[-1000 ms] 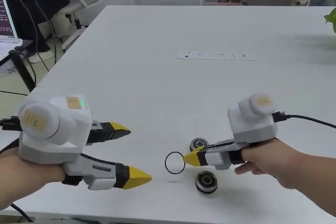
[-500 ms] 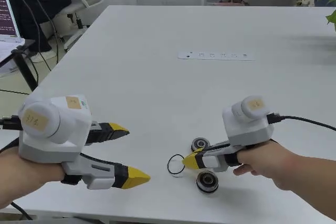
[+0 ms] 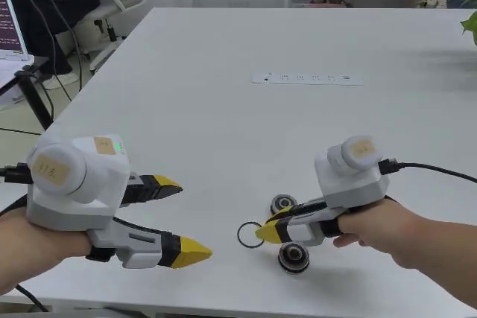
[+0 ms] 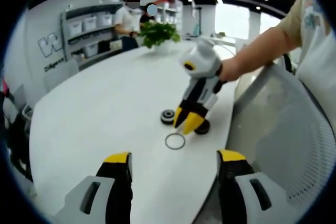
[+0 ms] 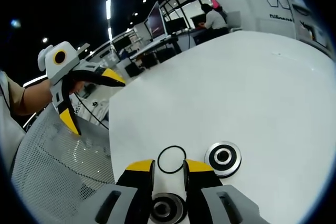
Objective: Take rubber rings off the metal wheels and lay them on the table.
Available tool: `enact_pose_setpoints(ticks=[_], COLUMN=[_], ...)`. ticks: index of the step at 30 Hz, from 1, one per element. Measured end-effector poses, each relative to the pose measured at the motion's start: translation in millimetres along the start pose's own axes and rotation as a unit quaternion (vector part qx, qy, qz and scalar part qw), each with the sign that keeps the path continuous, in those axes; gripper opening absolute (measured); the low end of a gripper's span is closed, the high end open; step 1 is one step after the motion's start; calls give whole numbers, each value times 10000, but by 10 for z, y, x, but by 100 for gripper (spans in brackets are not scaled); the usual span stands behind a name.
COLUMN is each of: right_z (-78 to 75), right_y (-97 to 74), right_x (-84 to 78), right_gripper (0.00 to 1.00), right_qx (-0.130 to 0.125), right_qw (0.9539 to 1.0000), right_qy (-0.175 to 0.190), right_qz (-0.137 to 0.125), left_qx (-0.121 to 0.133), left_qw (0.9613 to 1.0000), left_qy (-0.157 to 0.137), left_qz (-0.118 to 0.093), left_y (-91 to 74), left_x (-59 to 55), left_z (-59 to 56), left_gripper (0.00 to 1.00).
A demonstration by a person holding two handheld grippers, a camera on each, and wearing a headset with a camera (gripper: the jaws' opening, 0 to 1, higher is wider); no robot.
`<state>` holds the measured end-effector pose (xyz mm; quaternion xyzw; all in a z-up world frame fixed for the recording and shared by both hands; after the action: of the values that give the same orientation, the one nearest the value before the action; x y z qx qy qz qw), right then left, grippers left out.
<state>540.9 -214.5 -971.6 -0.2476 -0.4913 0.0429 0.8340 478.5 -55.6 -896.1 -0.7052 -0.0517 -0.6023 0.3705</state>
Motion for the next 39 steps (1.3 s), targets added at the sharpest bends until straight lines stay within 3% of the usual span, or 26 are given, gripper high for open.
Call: enact_pose_setpoints(ticks=[20,39], right_z=[20,-8], right_y=[-360,-649], right_x=[55,-93], right_gripper=[34,38], right_qx=[50,-36], right_qw=[9992,9986], right_qy=[-339,-328], right_qz=[-217,-421], left_qx=[-185,-358], left_qw=[9998,9992], left_qy=[96,171], left_qz=[45,98], left_y=[167,365], left_x=[98,173], left_z=[-11,-53], left_gripper=[66,64])
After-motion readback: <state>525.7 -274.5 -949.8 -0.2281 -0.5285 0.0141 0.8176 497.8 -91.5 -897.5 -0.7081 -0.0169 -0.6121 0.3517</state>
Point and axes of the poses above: the centre of the closed fingertips' face, and the gripper's own axes: y roughly forward along the fingers, z roughly to its left, x roughly out of its top, the point moved 6 cm from there along -y, roughly backward along the fingers, and after that the axes turned 9 degrees about -z, right-handed, at the moved point
